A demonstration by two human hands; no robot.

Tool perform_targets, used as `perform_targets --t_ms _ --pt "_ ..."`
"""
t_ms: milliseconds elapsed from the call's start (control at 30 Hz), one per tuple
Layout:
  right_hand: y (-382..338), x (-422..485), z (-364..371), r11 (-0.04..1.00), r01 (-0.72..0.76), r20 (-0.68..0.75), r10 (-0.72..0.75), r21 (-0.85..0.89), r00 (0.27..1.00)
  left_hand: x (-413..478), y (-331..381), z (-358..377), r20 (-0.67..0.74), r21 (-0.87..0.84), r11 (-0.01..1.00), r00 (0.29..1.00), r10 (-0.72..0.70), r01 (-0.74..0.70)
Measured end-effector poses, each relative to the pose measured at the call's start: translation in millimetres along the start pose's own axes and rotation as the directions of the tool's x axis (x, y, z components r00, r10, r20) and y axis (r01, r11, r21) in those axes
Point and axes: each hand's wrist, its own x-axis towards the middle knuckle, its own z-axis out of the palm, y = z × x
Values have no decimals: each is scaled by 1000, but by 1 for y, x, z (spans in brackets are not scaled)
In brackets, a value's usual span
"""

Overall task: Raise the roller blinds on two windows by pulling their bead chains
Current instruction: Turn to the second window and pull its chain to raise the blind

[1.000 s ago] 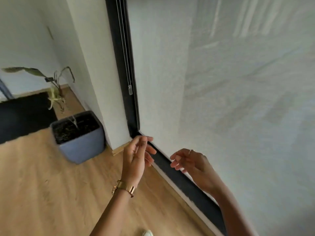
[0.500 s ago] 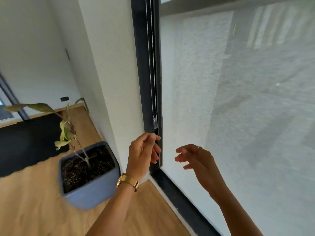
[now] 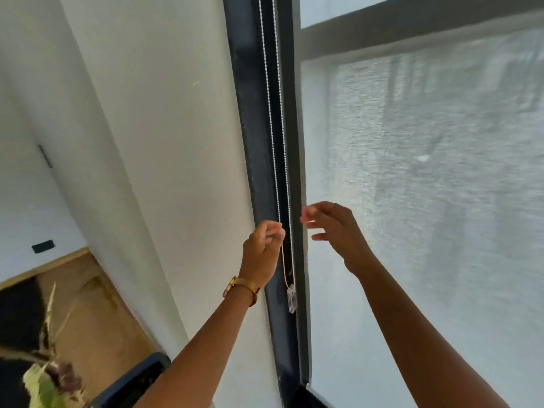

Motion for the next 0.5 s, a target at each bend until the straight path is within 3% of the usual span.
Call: perform_targets --t_ms 267,500 --pt "-26 150 43 981 35 -158 -66 -191 985 99 -7 4 59 -41 997 996 61 -58" --pt "-52 201 53 923 172 -150 -235 -344 960 125 4 9 -9 -114 989 996 94 -94"
